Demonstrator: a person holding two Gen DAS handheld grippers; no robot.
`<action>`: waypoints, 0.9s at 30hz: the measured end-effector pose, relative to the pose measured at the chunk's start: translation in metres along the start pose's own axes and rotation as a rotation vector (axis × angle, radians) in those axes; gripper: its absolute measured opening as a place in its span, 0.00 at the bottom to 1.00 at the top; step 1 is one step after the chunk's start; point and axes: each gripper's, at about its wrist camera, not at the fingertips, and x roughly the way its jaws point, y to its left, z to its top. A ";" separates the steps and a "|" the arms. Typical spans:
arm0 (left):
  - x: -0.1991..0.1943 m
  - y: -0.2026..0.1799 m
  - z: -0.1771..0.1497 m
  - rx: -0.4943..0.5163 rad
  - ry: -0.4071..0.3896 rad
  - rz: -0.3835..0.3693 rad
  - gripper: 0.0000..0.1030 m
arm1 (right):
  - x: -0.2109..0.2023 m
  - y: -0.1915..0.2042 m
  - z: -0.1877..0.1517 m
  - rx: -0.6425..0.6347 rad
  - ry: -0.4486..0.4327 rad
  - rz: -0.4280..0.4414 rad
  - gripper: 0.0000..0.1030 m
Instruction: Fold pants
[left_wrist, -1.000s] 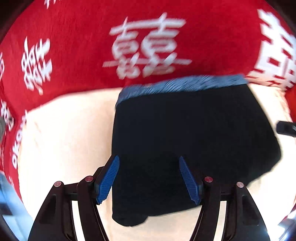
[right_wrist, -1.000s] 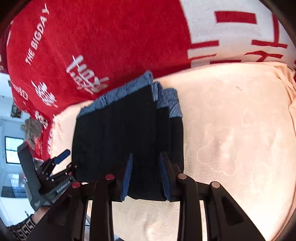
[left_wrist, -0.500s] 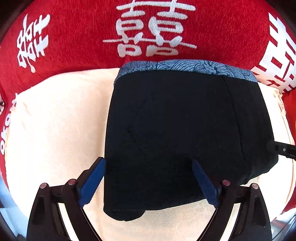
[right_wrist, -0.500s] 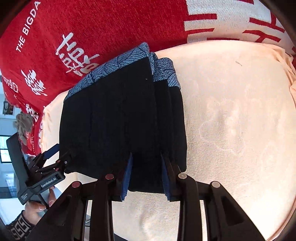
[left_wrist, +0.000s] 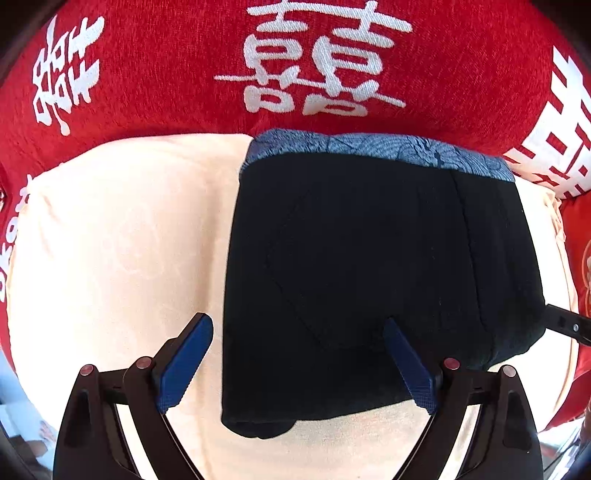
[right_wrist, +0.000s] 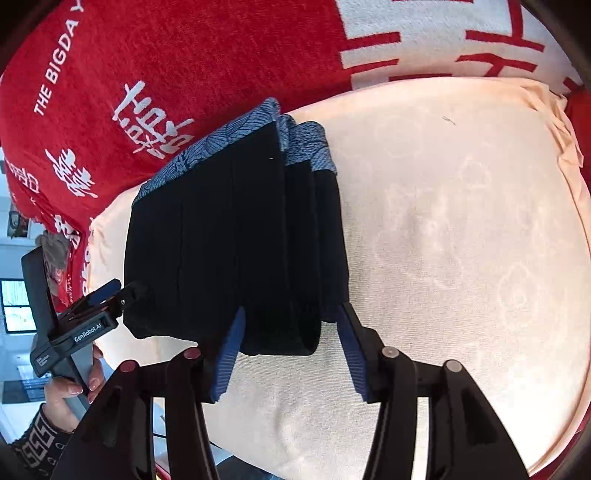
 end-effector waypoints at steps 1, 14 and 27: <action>0.000 0.000 0.002 -0.006 -0.006 0.006 0.91 | 0.000 -0.002 0.000 0.005 0.004 0.001 0.58; 0.005 0.003 0.013 -0.002 -0.009 0.013 0.91 | 0.003 -0.014 0.006 0.022 0.014 0.012 0.70; 0.028 0.036 0.024 -0.102 0.049 -0.139 0.91 | 0.014 -0.032 0.017 0.078 0.042 0.081 0.77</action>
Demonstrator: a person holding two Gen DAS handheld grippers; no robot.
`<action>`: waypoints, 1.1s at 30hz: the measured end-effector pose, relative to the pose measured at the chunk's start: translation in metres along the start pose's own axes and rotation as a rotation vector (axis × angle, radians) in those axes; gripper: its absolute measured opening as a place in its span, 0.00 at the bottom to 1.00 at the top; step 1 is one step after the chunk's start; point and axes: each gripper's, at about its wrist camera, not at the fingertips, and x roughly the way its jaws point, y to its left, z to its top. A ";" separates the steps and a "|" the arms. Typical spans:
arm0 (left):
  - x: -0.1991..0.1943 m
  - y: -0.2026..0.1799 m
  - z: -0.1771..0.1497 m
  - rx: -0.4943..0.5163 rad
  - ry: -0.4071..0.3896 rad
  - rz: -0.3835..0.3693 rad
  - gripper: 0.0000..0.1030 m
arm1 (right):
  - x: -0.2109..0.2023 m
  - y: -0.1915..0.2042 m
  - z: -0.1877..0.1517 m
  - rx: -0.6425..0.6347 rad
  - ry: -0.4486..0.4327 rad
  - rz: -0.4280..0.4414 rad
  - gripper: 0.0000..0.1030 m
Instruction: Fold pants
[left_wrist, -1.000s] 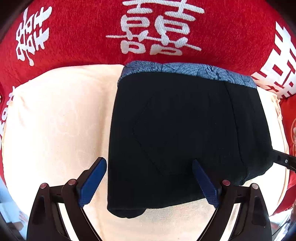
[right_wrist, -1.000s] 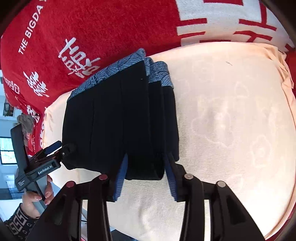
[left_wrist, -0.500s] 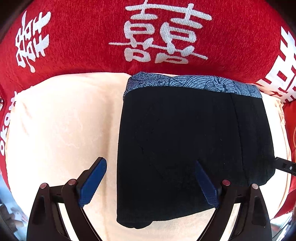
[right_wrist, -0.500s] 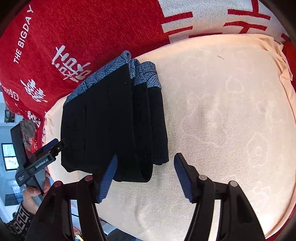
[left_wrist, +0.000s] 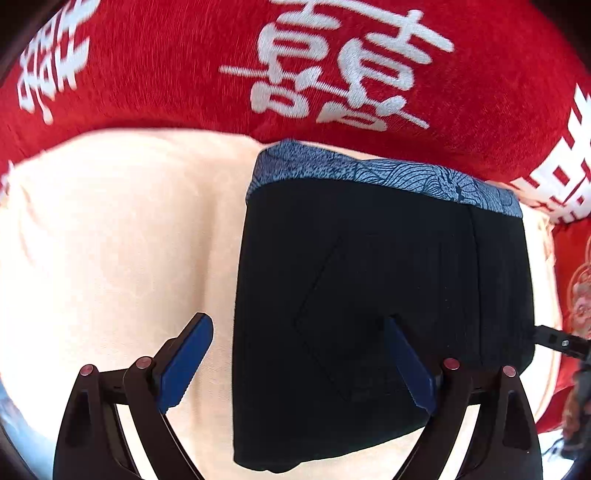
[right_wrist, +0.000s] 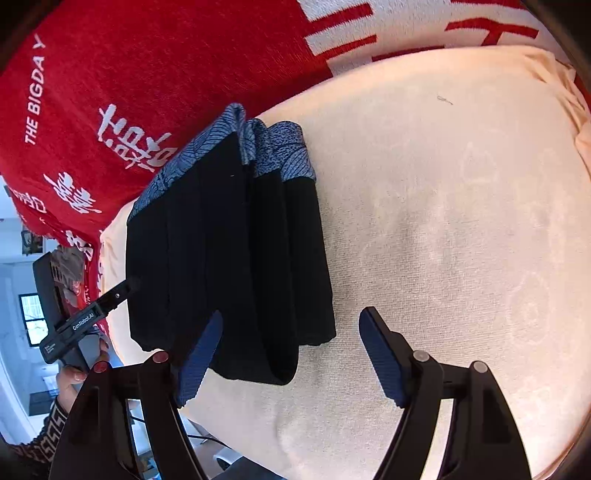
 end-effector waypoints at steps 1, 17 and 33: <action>0.001 0.003 0.000 0.008 -0.005 -0.033 0.91 | 0.001 -0.002 0.002 0.005 -0.001 0.002 0.77; 0.035 0.029 0.040 0.048 0.052 -0.277 0.91 | 0.022 -0.020 0.034 -0.016 0.033 0.162 0.79; 0.073 0.054 0.041 -0.007 0.041 -0.422 1.00 | 0.062 -0.012 0.065 -0.066 0.093 0.361 0.80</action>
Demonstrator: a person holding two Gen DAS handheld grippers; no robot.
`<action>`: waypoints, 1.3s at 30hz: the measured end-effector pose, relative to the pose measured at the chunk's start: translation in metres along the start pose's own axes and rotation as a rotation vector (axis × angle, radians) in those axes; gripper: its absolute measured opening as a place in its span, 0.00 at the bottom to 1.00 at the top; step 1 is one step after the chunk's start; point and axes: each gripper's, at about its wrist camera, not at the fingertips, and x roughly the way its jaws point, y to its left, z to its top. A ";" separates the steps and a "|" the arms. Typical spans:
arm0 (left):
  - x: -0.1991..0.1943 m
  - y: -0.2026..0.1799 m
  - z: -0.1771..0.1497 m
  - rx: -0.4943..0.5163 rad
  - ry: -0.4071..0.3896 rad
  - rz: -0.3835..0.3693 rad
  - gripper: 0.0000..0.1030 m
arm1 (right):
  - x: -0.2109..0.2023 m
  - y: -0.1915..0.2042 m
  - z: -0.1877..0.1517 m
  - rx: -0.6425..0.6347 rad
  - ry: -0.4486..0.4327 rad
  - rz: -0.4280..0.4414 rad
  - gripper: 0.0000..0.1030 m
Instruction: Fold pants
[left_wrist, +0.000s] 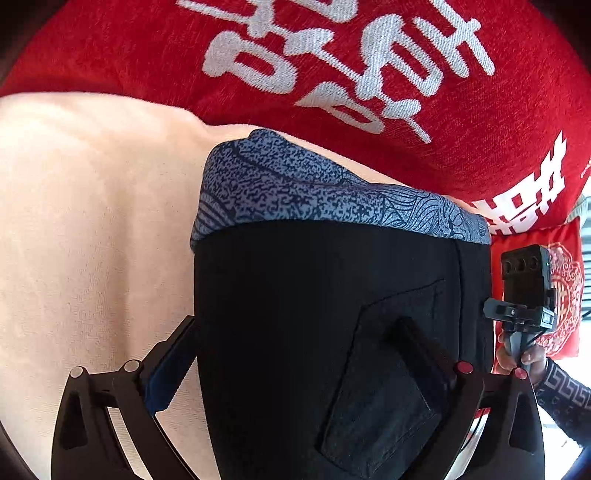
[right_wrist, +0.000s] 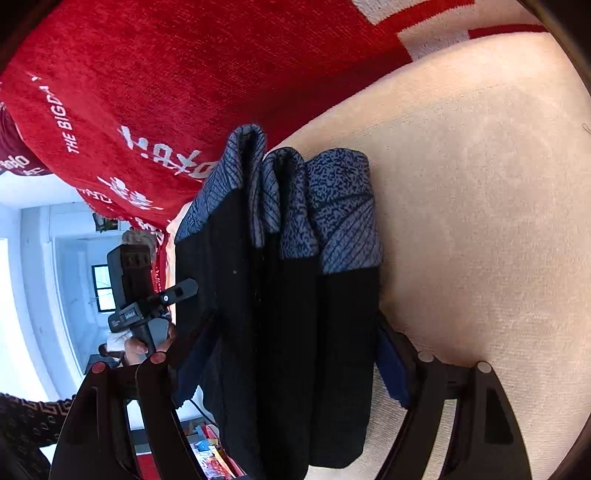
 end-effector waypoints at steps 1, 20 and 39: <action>-0.001 0.001 -0.002 -0.038 -0.060 0.111 1.00 | 0.000 0.000 0.000 0.017 -0.002 -0.003 0.78; -0.062 -0.083 -0.063 0.070 -0.097 0.041 0.58 | -0.033 0.038 -0.046 0.096 0.003 0.086 0.43; -0.045 -0.029 -0.156 0.084 -0.102 0.250 1.00 | 0.001 0.024 -0.152 0.047 -0.050 -0.174 0.71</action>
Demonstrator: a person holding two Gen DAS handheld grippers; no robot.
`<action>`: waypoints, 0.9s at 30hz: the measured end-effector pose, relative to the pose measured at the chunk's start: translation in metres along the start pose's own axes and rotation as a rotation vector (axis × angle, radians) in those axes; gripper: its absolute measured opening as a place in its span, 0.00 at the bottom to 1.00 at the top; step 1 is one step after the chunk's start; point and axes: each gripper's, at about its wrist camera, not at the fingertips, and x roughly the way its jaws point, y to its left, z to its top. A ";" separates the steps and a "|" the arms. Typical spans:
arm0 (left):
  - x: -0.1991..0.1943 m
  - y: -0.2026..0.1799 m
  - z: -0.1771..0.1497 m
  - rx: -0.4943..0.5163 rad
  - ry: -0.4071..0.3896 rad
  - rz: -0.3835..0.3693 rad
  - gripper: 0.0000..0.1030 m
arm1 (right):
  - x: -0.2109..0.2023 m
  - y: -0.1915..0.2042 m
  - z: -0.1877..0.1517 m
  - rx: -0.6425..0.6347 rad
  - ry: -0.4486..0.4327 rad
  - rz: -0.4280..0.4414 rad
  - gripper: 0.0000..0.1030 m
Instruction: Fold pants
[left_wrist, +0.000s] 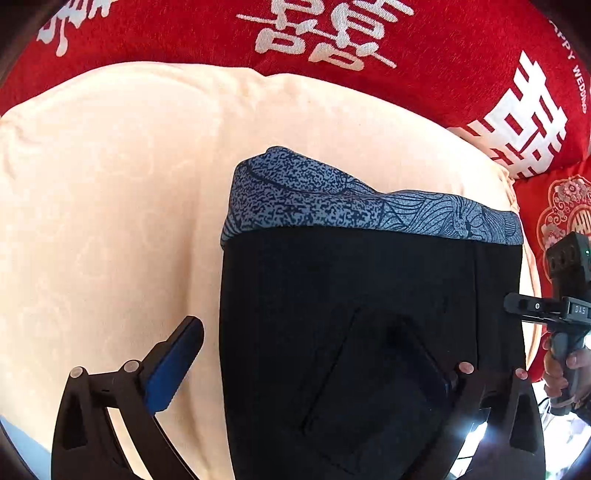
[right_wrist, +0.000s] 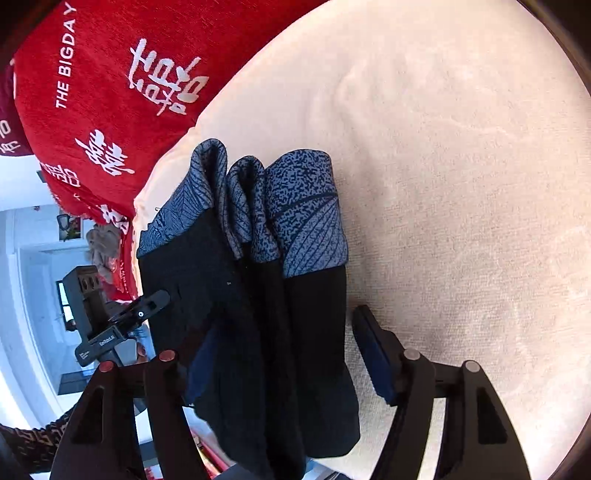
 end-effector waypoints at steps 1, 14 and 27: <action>0.000 0.000 -0.001 0.002 -0.006 0.004 1.00 | -0.001 0.002 0.000 0.002 -0.008 -0.012 0.71; -0.063 -0.043 -0.038 0.126 -0.012 0.181 1.00 | -0.047 0.043 -0.048 0.045 -0.100 -0.348 0.82; -0.145 -0.089 -0.095 0.203 -0.040 0.242 1.00 | -0.073 0.136 -0.121 -0.055 -0.171 -0.519 1.00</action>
